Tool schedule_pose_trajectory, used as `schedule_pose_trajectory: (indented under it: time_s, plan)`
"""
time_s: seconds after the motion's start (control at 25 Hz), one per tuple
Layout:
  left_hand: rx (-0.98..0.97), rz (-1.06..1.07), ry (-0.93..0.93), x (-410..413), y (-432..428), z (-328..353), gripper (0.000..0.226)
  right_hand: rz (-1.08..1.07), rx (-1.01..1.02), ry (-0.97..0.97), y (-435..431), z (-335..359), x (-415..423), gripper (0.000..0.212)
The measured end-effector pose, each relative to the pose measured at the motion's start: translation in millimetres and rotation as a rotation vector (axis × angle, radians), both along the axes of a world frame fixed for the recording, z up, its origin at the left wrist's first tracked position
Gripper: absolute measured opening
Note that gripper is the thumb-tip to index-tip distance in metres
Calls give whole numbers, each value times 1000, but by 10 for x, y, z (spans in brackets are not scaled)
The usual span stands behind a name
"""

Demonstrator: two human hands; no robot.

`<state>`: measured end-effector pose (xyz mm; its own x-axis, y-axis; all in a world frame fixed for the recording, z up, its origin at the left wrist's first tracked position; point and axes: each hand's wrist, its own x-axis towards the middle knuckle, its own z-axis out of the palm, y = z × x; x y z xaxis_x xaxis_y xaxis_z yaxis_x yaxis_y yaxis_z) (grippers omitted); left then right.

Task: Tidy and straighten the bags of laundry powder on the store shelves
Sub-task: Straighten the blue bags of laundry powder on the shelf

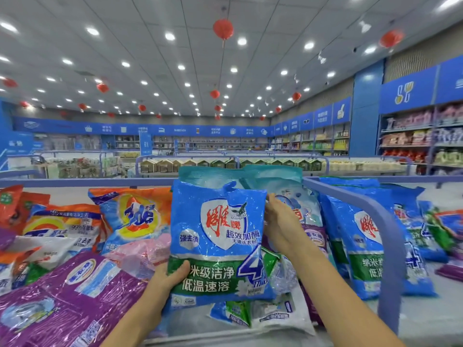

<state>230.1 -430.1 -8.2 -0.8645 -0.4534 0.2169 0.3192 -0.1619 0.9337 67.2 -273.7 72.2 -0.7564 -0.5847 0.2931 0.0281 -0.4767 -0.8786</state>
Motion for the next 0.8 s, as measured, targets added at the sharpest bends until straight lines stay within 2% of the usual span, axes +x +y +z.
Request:
schedule_pose_trajectory:
  time_s: [0.12,0.28,0.4,0.48,0.56,0.64,0.72,0.8]
  plan:
    - [-28,19,-20,-8,-41,-69,103,-147,45,159,27,140,-77,15]
    - [-152,127,-54,16,-89,-78,104,-275,17,349,23,411,-52,19]
    - [-171,196,-6,6,-106,-98,91,-270,-42,340,-21,452,-40,21]
    - [-111,201,15,8,-73,-114,82,-152,-35,267,-43,381,-42,20]
    - [-95,213,15,1,-69,-147,74,-37,57,241,-59,326,-19,19]
    - [-119,247,36,5,-49,-160,66,-101,118,342,-71,323,-43,16]
    - [-194,295,31,1,-47,-170,61,-171,96,455,-66,401,-52,18]
    - [-231,339,25,-7,-49,-155,35,-199,72,490,-76,451,-39,21]
